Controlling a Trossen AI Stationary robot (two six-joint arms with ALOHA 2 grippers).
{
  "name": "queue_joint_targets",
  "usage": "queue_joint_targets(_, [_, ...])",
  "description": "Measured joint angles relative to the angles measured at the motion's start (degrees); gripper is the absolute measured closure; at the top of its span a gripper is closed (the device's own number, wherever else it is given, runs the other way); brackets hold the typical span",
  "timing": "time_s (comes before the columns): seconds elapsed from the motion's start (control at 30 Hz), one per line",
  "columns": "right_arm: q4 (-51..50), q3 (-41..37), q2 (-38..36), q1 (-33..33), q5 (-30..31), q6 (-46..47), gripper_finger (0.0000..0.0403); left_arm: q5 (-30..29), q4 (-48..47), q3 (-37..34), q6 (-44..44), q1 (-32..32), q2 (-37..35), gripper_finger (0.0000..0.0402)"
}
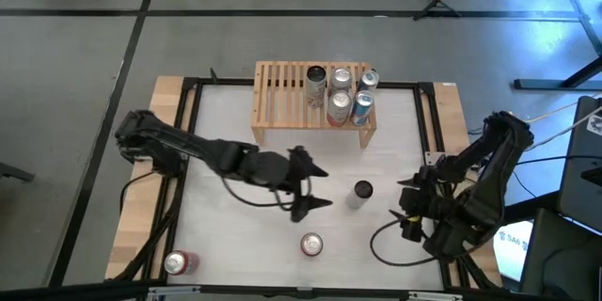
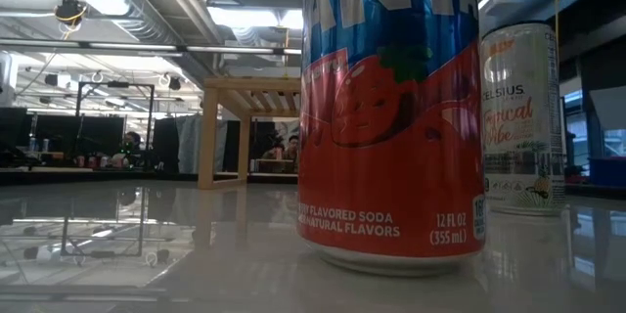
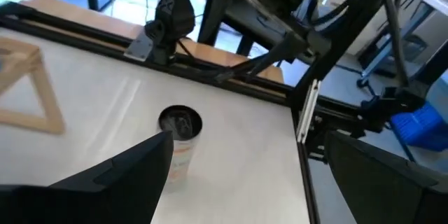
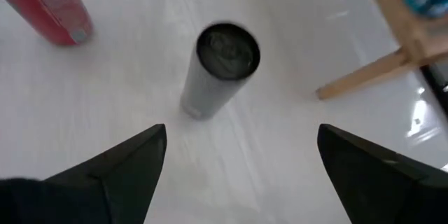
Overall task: Place canned beverage on shelf
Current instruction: Put the white yellow soda can on the shelf aligned with the other white yellow soda can
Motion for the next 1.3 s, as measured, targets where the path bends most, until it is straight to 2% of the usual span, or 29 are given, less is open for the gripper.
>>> queue_joint_targets(0.23, [6.01, -15.05, -2.1, 0.61, -1.45, 10.28, 0.0042, 1.36, 1.98, 0.0, 0.04, 4.58, 6.32, 0.004])
queue_joint_targets(0.43, [18.02, -23.83, -2.08, 0.65, -1.99, 15.4, 0.0042, 5.86, 0.66, 0.0, 0.32, 7.64, 9.35, 0.004])
queue_joint_targets(0.6, [28.54, -29.35, -2.06, 0.61, 0.47, 16.54, 0.0042, 2.71, -2.73, 0.0, 5.04, 8.78, 9.41, 0.004])
queue_joint_targets(0.77, [30.21, -30.94, -2.06, 0.47, 3.05, 16.99, 0.0042, 1.56, -2.24, -2.57, 4.18, 9.47, 9.39, 0.004])
queue_joint_targets(0.9, [30.18, -30.94, -2.06, -0.29, 7.49, 16.29, 0.0042, 1.16, 4.62, -6.37, 4.01, 9.41, 9.44, 0.004])
queue_joint_targets(1.1, [30.77, -30.94, -2.03, -3.57, 7.75, 10.48, 0.0042, 1.31, 14.9, -8.95, 2.58, 9.26, 12.78, 0.004])
queue_joint_targets(1.3, [31.04, -30.93, -2.01, -5.88, 6.5, 4.4, 0.0042, 10.6, 18.41, -7.74, 2.91, 8.76, 16.6, 0.004])
